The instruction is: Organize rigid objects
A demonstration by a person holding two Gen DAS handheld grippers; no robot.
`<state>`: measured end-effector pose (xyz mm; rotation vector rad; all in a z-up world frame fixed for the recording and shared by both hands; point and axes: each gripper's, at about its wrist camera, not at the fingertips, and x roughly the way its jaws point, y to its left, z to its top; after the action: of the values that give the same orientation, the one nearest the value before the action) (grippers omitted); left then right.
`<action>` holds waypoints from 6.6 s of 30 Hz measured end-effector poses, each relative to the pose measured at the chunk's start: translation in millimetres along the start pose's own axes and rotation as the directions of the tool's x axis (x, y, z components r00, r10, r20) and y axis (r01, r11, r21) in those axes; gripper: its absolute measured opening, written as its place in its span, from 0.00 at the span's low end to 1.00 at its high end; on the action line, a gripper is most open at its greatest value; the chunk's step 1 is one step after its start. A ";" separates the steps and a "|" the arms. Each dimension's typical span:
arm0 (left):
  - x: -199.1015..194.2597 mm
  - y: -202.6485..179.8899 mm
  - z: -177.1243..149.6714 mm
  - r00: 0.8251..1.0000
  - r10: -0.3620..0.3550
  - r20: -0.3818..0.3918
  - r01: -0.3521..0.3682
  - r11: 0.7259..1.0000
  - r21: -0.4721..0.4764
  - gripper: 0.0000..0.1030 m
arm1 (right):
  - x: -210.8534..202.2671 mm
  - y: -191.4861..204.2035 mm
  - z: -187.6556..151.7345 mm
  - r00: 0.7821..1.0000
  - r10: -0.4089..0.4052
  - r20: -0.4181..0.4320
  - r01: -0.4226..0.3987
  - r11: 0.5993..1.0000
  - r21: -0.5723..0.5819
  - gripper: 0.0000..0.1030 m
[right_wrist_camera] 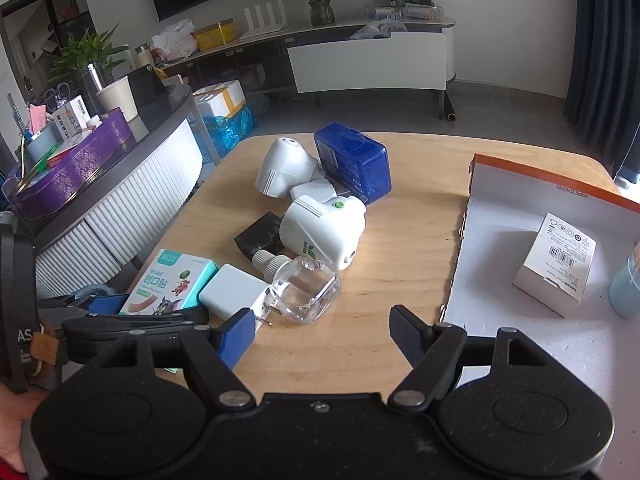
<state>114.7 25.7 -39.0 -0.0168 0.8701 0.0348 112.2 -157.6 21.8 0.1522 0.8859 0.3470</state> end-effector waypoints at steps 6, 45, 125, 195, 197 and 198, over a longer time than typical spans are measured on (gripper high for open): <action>-4.2 0.7 -0.3 0.998 -0.036 0.043 0.036 0.999 0.008 0.69 | 16.6 -2.5 18.3 1.000 0.013 0.011 -0.013 0.999 0.031 0.89; -40.8 -9.0 19.3 0.983 -0.103 0.150 0.111 0.993 -0.044 0.69 | 13.9 -10.3 36.6 0.990 -0.059 0.132 0.053 0.998 0.046 0.81; -97.3 -137.6 3.6 0.951 -0.278 0.137 0.249 0.949 0.194 0.69 | -127.9 -80.9 -30.1 0.947 -0.199 0.251 0.160 0.973 0.167 0.81; -74.2 -222.7 -3.7 0.931 -0.366 0.019 0.344 0.891 0.296 0.69 | -126.1 -159.0 -47.4 0.933 -0.312 0.182 0.248 0.919 0.307 0.81; -72.2 -223.8 -4.1 0.931 -0.364 0.015 0.344 0.891 0.297 0.69 | -122.0 -160.3 -46.8 0.935 -0.310 0.172 0.248 0.919 0.306 0.81; -71.4 -224.4 -4.5 0.931 -0.364 0.012 0.344 0.890 0.298 0.69 | -120.6 -161.0 -46.9 0.936 -0.310 0.169 0.249 0.919 0.306 0.82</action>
<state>73.7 -200.3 12.8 0.1015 0.7859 -0.4356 43.1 -351.7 36.8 0.3144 0.7262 -0.0670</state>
